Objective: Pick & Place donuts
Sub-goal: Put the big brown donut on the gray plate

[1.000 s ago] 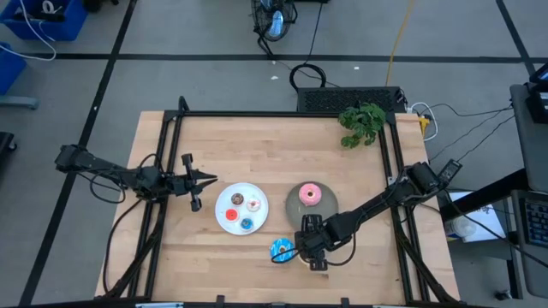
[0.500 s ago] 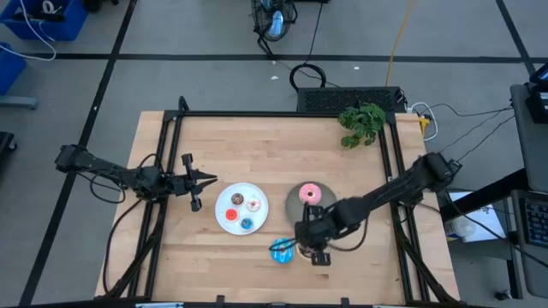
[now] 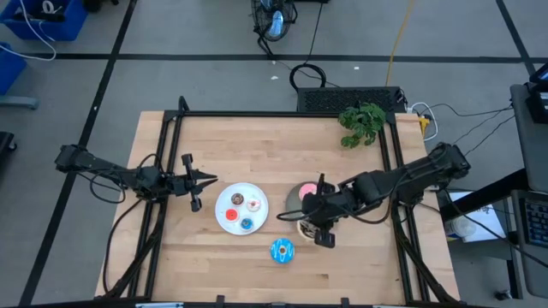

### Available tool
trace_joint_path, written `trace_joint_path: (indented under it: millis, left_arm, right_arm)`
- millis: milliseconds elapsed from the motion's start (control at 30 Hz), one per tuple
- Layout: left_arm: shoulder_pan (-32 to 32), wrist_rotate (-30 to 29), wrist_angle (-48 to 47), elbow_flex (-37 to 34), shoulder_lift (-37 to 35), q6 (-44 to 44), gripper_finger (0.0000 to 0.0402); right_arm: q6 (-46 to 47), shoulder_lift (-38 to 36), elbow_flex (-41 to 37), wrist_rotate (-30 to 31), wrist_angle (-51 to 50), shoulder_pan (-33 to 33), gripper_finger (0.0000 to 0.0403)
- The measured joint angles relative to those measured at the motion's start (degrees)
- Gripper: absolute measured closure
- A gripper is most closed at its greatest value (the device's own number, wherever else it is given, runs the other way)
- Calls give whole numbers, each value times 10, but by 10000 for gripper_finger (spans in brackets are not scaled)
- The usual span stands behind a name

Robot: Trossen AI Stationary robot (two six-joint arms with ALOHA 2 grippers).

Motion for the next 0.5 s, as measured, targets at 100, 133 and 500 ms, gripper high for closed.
trace_joint_path:
  millis: [100,133,500]
  left_arm:
    - [0,2,2,0,0,3,364]
    - [0,2,3,0,0,3,364]
    - [0,2,5,0,0,1,364]
  right_arm:
    - [2,6,1,-2,-16,-1,392]
    - [2,8,1,-2,-30,-3,392]
    - [-30,14,-89,-20,-108,-60,393]
